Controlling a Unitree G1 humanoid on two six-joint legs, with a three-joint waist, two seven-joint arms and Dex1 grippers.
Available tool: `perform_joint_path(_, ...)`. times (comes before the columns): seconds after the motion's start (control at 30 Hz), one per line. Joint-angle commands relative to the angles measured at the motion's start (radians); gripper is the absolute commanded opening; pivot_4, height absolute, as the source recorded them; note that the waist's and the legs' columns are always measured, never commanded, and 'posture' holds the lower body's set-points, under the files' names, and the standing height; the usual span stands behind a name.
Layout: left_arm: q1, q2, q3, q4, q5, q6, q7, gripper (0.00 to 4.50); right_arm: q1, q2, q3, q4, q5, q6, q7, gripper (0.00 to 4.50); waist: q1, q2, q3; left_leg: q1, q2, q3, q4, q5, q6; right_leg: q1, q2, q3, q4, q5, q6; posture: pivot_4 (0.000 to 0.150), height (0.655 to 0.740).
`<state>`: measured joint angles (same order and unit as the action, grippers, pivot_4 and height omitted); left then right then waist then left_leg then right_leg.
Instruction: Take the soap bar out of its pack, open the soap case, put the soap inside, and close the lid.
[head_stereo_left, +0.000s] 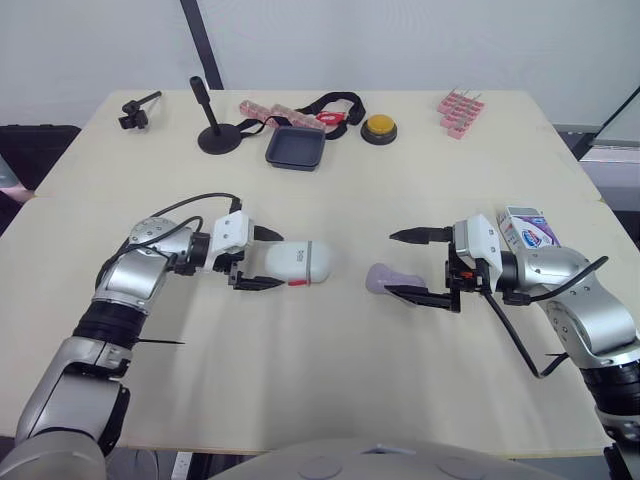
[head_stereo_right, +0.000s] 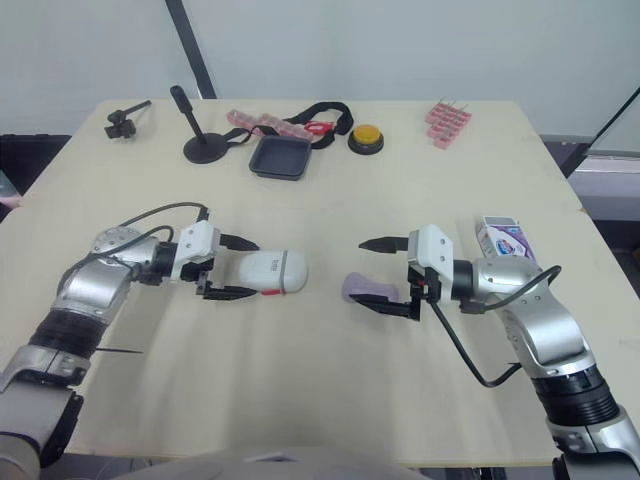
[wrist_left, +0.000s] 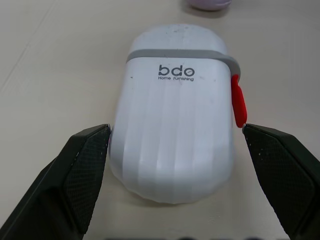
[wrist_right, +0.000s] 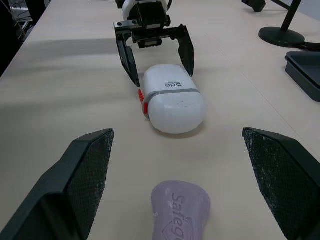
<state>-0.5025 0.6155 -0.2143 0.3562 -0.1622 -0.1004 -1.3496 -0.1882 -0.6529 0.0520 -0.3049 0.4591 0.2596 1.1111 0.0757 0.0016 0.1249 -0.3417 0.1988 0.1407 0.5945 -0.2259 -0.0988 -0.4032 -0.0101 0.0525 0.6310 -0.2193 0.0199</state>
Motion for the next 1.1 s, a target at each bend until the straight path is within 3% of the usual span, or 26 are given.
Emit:
perform_joint_path(0.03,-0.045,-0.011,-0.014,0.058,0.037,-0.057,-0.002,4.50,0.002,-0.017,-0.013,-0.040,-0.003,-0.005,-0.008,4.45,0.000,0.000,0.000,0.000,0.000,0.000,0.000,0.000,0.000,0.000,0.000,0.000,0.000,0.000,0.000,0.150,0.7400)
perform_joint_path(0.17,-0.080,-0.032,-0.024,0.113,0.045,-0.069,-0.027,4.50,0.012,-0.025,-0.010,-0.049,-0.008,-0.005,-0.014,4.45,0.002,0.000,0.000,0.000,0.000,0.000,0.000,0.000,0.000,0.000,0.000,0.000,0.000,0.000,0.000,0.150,0.7400)
perform_joint_path(0.27,-0.091,-0.044,-0.028,0.137,0.050,-0.079,-0.030,3.68,0.020,-0.032,-0.018,-0.059,-0.002,0.002,-0.020,4.50,0.002,0.000,0.000,0.000,0.000,0.000,0.000,0.000,0.000,0.000,0.000,0.000,0.000,0.000,0.000,0.150,0.7400)
perform_joint_path(0.33,-0.093,-0.048,-0.031,0.146,0.056,-0.086,-0.030,3.45,0.025,-0.036,-0.022,-0.061,-0.002,0.003,-0.023,4.50,0.002,0.000,0.000,0.000,0.000,0.000,0.000,0.000,0.000,0.000,0.000,0.000,0.000,0.000,0.000,0.150,0.7400)
perform_joint_path(0.77,-0.080,-0.056,-0.019,0.116,0.040,-0.084,-0.036,3.45,0.024,-0.038,-0.021,-0.060,0.007,0.035,-0.042,4.50,0.003,0.000,0.000,0.000,0.000,0.000,0.000,0.000,0.000,0.000,0.000,0.000,0.000,0.000,0.000,0.150,0.7400)
perform_joint_path(0.93,-0.022,0.000,0.028,-0.025,-0.027,-0.011,-0.050,3.45,-0.022,-0.031,-0.031,-0.048,0.036,0.188,-0.122,4.50,-0.004,-0.001,0.001,0.000,0.000,0.000,0.000,0.000,-0.001,0.000,0.000,0.000,0.000,0.000,0.000,0.150,0.7400)
perform_joint_path(1.07,0.057,0.058,0.071,-0.147,-0.067,0.025,-0.041,3.45,-0.069,-0.018,-0.063,-0.071,0.128,0.362,-0.188,4.50,-0.004,-0.001,0.001,0.000,0.000,0.000,-0.002,0.000,-0.002,0.000,0.001,0.000,-0.001,0.000,0.000,0.150,0.7400)
perform_joint_path(1.1,0.105,0.079,0.086,-0.193,-0.075,0.011,-0.037,3.45,-0.100,-0.014,-0.077,-0.068,0.196,0.484,-0.225,4.50,-0.003,-0.001,0.001,0.001,0.000,0.000,-0.002,0.000,-0.002,0.000,0.001,0.000,-0.001,0.000,0.000,0.150,0.7400)
